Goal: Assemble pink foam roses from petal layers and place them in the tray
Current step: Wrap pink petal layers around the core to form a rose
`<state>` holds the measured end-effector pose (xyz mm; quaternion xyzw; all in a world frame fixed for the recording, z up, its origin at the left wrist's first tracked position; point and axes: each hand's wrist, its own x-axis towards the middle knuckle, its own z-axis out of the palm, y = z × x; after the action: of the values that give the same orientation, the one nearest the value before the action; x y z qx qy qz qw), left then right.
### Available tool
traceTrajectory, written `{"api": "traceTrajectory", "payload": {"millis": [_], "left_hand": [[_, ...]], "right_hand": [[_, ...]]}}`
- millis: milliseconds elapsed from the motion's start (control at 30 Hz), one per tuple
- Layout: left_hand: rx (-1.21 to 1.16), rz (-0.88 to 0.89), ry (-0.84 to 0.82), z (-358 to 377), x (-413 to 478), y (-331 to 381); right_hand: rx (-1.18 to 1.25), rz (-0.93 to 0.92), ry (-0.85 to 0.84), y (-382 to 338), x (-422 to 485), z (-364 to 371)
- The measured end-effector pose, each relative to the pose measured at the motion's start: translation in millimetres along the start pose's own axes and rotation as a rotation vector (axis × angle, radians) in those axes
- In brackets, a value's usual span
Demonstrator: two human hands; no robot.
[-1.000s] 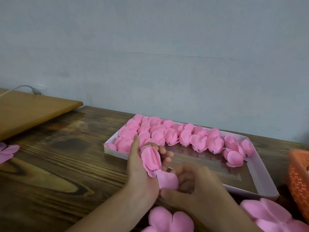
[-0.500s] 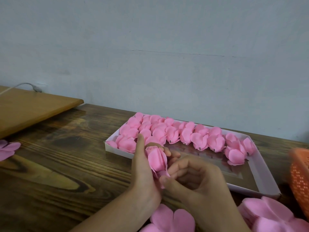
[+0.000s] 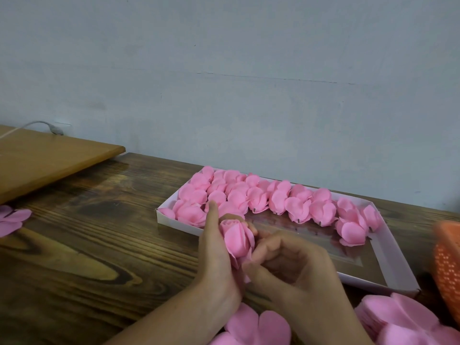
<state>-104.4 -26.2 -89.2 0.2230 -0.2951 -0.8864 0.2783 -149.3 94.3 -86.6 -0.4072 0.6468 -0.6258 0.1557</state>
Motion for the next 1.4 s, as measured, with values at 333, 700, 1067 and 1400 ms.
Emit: {"api": "traceTrajectory", "payload": {"millis": [333, 700, 1067, 1400], "left_hand": [[0.048, -0.001, 0.036, -1, 0, -3], [0.031, 0.054, 0.069, -1, 6, -2], [0.106, 0.058, -0.194, 5, -14, -24], [0.606, 0.282, -0.346, 0, -10, -11]], "right_hand": [[0.122, 0.039, 0.067, 1, 1, -1], [0.049, 0.063, -0.006, 9, -4, 4], [-0.539, -0.339, 0.264, -1, -1, -6], [-0.799, -0.412, -0.03, -24, 17, -33]]}}
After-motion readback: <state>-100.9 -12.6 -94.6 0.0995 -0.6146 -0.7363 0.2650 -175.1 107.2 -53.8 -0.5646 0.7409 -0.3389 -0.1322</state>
